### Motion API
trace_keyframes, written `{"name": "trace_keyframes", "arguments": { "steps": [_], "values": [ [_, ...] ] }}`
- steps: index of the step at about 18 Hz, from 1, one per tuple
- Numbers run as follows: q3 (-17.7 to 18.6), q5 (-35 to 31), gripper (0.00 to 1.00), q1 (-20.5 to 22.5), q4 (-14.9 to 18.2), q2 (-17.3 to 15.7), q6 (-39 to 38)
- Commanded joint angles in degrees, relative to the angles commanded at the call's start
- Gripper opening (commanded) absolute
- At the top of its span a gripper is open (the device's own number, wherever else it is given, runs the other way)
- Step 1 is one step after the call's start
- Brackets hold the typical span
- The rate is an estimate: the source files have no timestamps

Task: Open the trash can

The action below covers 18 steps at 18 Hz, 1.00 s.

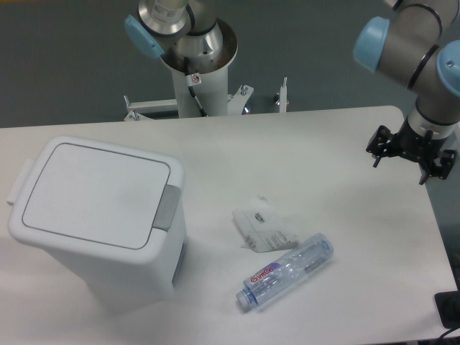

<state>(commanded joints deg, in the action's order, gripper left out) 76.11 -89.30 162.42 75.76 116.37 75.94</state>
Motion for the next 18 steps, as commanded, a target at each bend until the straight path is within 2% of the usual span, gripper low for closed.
{"name": "trace_keyframes", "arguments": {
  "steps": [12,15,18],
  "values": [
    [0.35,0.61,1.0,-1.05,-0.18,-0.52,-1.49],
    [0.62,4.12,1.0,-1.49,-0.35,-0.97,-8.41],
    [0.88,5.36,1.0,-2.63,-2.54,-0.79,-14.05]
  ]
}}
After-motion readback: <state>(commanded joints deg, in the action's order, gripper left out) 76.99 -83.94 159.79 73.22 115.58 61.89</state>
